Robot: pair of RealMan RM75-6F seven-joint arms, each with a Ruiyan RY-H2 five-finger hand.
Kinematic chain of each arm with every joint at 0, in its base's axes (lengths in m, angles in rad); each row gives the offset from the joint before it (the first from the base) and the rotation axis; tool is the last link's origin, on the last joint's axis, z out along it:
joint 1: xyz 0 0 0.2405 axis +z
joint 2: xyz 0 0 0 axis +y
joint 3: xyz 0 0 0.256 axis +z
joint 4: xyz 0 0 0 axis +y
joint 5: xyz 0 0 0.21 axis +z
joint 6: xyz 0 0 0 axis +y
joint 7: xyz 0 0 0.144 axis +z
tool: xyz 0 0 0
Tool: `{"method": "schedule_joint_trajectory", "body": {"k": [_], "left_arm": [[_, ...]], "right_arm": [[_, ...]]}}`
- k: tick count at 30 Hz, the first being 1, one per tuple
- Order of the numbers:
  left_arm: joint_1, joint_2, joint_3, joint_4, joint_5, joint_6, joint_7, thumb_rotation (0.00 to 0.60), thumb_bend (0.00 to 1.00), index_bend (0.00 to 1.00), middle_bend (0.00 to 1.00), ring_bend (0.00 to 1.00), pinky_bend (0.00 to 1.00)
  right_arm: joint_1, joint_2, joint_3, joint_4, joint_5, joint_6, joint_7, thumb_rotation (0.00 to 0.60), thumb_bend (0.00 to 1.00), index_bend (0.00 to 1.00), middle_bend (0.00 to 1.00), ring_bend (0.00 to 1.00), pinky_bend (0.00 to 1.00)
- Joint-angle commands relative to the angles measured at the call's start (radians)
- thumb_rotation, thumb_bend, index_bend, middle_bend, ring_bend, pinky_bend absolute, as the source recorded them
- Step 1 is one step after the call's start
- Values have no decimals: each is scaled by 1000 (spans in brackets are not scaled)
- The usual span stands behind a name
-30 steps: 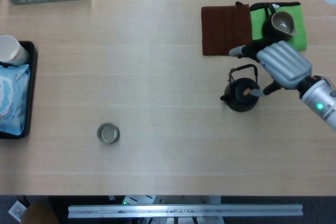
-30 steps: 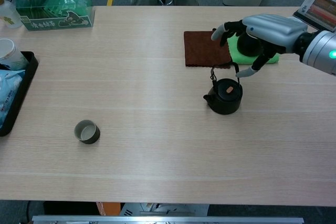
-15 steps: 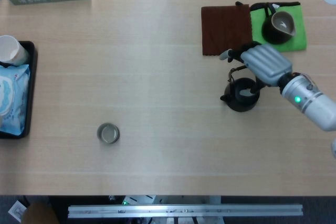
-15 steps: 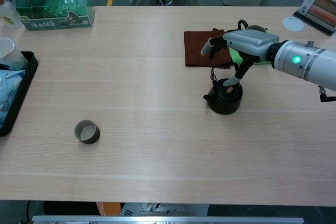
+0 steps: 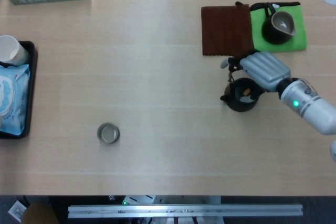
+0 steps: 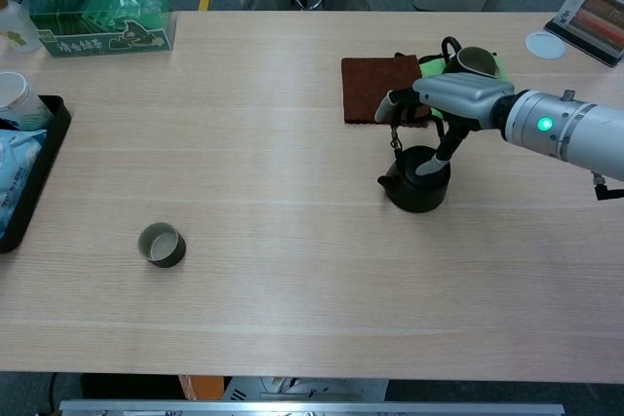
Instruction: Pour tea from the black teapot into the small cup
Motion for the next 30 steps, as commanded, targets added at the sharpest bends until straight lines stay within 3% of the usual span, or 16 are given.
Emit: {"method": "schedule_joint_trajectory", "body": {"k": [1, 18, 30], "left_arm": [[0, 0, 0, 1, 0, -1, -1, 600, 251, 70, 139, 129, 157], [9, -3, 6, 11, 16, 15, -23, 600, 252, 70, 139, 129, 157], [25, 4, 12, 9, 26, 37, -39, 600, 251, 70, 139, 129, 157]], "right_arm": [[-16, 33, -12, -42, -14, 24, 5, 600, 0, 248, 349, 306, 193], [-125, 220, -120, -277, -129, 151, -25, 600, 0, 251, 355, 313, 193], [-143, 190, -128, -264, -97, 177, -111, 600, 0, 358, 375, 316, 157]]}}
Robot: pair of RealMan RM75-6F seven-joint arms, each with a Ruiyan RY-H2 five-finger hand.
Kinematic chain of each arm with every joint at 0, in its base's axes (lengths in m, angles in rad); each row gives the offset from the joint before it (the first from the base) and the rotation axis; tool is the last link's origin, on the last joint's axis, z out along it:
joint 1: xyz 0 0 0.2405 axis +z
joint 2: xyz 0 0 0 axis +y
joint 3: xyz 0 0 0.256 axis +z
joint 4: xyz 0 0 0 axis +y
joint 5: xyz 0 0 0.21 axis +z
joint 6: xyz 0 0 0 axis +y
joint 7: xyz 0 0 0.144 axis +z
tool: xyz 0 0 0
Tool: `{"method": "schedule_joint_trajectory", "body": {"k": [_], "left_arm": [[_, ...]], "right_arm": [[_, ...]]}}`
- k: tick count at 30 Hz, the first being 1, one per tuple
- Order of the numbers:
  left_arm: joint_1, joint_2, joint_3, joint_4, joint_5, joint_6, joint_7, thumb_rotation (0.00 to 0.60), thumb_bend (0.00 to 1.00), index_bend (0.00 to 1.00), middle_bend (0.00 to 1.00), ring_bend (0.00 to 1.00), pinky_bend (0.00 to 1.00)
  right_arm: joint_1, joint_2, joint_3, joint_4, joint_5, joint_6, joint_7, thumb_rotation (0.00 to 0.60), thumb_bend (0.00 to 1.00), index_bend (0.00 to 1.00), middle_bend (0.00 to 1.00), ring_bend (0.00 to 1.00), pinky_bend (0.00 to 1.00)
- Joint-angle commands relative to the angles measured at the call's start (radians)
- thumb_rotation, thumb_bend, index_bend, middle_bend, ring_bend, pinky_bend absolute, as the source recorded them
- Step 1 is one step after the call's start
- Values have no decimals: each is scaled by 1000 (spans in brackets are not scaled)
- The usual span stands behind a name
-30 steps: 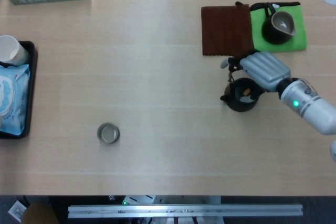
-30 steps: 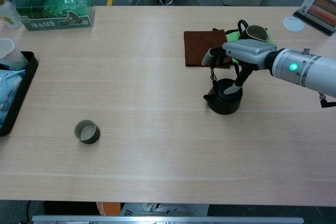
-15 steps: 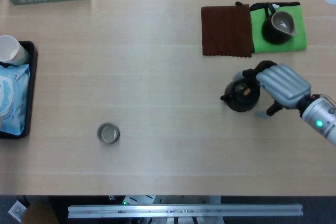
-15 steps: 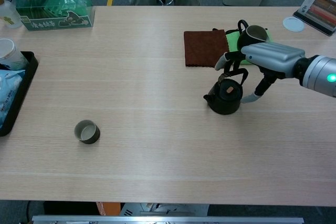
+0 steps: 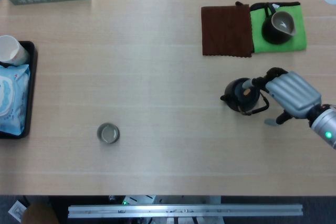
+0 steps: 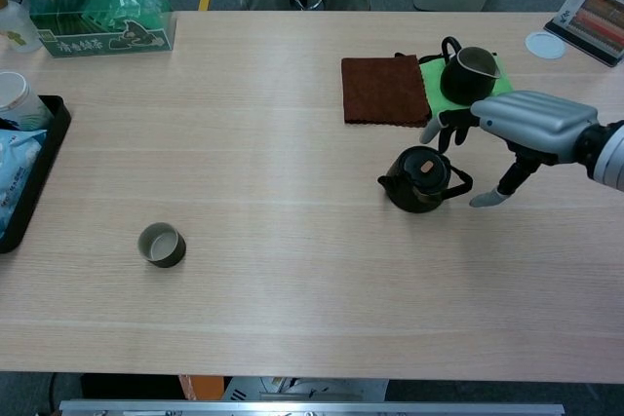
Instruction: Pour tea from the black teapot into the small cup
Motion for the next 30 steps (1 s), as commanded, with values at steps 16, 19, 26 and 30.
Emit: {"method": "schedule_joint_trajectory", "body": {"k": [16, 19, 26, 30], "left_arm": [[12, 3, 4, 10, 7, 10, -19, 600, 251, 70, 138, 129, 157], [13, 3, 5, 12, 7, 10, -21, 600, 251, 70, 138, 129, 157], [18, 4, 6, 16, 9, 15, -29, 600, 251, 70, 138, 129, 157], [20, 5, 7, 18, 12, 16, -32, 600, 251, 69, 138, 129, 157]], "right_arm": [[7, -67, -13, 27, 57, -26, -92, 600, 0, 397, 401, 329, 129], [10, -73, -15, 33, 64, -34, -94, 600, 0, 398, 401, 328, 130], [12, -87, -23, 38, 66, -42, -107, 600, 0, 404, 403, 329, 129], [13, -93, -30, 40, 68, -47, -117, 600, 0, 407, 406, 330, 129]]}}
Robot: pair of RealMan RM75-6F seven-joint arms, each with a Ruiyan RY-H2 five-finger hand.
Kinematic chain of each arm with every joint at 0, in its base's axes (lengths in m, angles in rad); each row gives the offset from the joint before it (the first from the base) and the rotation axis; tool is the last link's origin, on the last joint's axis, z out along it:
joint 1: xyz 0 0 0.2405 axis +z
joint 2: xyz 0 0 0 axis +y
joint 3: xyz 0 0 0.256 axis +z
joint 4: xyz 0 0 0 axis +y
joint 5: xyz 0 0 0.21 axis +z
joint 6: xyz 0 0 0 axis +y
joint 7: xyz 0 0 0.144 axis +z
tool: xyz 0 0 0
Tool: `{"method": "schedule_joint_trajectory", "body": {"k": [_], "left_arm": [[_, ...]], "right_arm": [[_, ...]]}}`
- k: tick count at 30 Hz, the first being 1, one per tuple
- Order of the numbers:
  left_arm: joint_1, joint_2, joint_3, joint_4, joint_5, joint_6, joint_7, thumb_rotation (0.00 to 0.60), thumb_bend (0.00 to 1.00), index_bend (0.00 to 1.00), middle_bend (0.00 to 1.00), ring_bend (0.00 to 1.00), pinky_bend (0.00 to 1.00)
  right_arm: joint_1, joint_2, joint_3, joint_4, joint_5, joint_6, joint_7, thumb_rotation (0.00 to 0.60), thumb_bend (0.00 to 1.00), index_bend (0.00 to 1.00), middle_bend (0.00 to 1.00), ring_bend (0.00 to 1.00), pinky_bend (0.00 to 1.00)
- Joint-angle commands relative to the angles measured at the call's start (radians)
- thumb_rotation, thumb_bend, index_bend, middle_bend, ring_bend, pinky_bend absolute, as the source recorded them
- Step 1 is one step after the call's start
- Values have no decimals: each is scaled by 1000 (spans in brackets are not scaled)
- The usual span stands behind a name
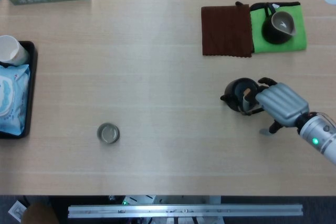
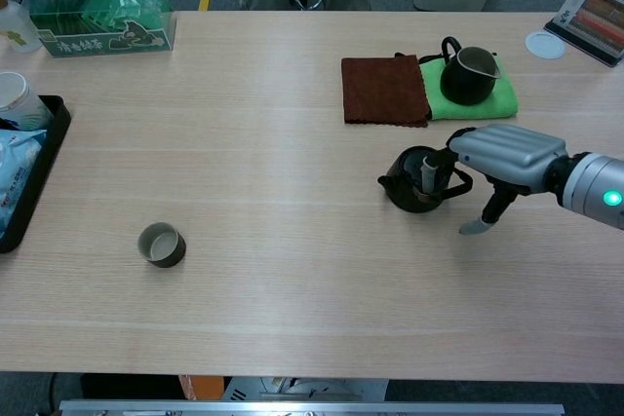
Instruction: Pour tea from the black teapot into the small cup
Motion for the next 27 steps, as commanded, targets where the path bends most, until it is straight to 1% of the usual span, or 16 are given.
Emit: {"method": "schedule_joint_trajectory", "body": {"k": [1, 16, 27], "left_arm": [[1, 0, 0, 1, 1, 1, -2, 600, 251, 70, 138, 129, 157], [6, -1, 1, 10, 5, 3, -16, 600, 251, 70, 138, 129, 157], [8, -1, 1, 11, 3, 2, -17, 600, 251, 69, 138, 129, 157]], "right_arm": [[0, -3, -5, 0, 1, -2, -7, 600, 0, 408, 407, 331, 129], [-15, -7, -41, -5, 14, 7, -66, 600, 0, 460, 434, 365, 60], [-13, -19, -54, 8, 32, -8, -89, 600, 0, 482, 450, 382, 59]]}}
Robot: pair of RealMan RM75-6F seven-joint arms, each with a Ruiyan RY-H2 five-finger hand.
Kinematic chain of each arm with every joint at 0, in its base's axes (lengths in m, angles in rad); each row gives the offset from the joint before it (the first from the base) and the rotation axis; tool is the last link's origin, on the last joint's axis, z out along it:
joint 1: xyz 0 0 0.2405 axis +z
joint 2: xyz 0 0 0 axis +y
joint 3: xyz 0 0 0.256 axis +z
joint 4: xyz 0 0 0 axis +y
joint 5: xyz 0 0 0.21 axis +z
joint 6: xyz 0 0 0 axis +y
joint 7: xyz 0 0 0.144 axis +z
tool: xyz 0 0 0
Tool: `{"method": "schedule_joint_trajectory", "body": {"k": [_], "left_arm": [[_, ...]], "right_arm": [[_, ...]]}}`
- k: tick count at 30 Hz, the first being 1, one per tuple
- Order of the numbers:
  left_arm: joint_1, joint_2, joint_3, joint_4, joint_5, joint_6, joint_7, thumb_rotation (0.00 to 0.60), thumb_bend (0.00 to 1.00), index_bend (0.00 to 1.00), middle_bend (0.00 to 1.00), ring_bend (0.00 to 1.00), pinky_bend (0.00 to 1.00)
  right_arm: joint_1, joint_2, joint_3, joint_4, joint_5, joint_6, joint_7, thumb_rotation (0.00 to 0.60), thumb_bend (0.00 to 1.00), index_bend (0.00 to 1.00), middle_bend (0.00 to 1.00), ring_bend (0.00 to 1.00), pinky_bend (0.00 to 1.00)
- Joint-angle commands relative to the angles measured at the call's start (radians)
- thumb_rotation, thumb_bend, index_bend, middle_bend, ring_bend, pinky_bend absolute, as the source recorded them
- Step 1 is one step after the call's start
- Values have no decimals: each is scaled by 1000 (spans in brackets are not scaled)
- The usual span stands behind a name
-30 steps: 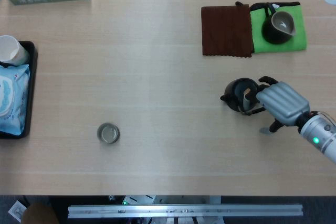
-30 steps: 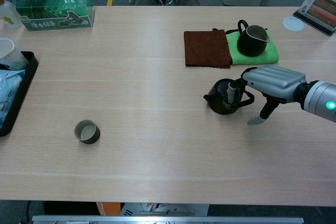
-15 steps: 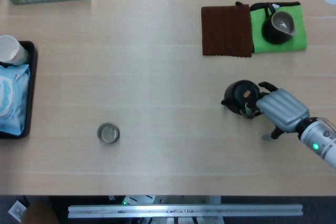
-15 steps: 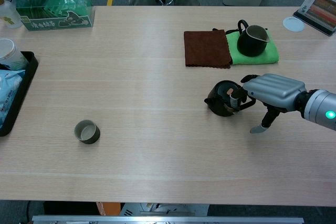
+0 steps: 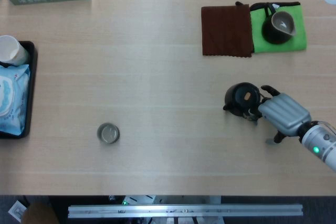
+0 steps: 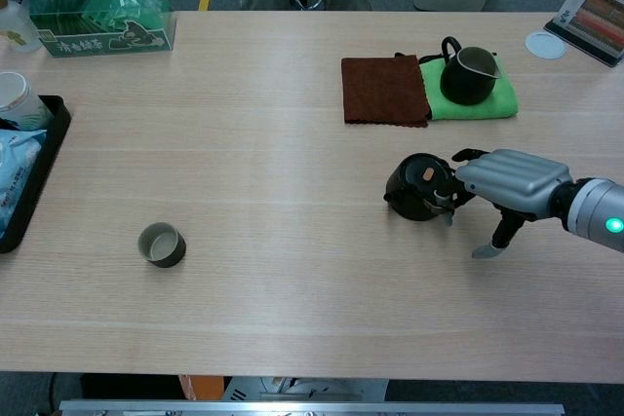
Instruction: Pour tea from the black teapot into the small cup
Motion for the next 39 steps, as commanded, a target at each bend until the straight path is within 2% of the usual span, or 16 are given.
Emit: {"method": "schedule_joint_trajectory", "body": {"k": [1, 4, 7, 12, 15, 24, 39], "left_arm": [[0, 0, 0, -1, 0, 0, 1, 600, 252, 70, 138, 129, 157], [0, -1, -1, -1, -1, 0, 3, 600, 251, 70, 138, 129, 157], [-1, -2, -2, -2, -2, -2, 6, 600, 252, 70, 138, 129, 157], [-1, -2, -5, -4, -5, -1, 9, 600, 251, 70, 138, 129, 157], [0, -1, -4, -3, -9, -2, 9, 600, 251, 70, 138, 129, 157], [1, 2, -6, -3, -15, -5, 7, 600, 252, 70, 138, 129, 157], [-4, 4, -8, -22, -10, -9, 27, 600, 251, 70, 140, 129, 157]], "right_arm": [[0, -1, -1, 1, 0, 1, -2, 600, 0, 492, 457, 390, 59], [-2, -4, 1, 5, -3, 8, -1, 600, 0, 527, 488, 427, 59], [-6, -15, 8, 14, -4, 20, 4, 600, 0, 599, 549, 510, 59], [-6, -41, 36, 36, -4, 35, 27, 600, 0, 792, 711, 704, 59], [-1, -52, 50, 48, -5, 33, 46, 600, 0, 867, 776, 764, 59], [10, -76, 83, 82, -16, 21, 124, 600, 0, 930, 850, 823, 58], [9, -52, 121, 110, -83, 42, 275, 600, 0, 974, 894, 853, 59]]}}
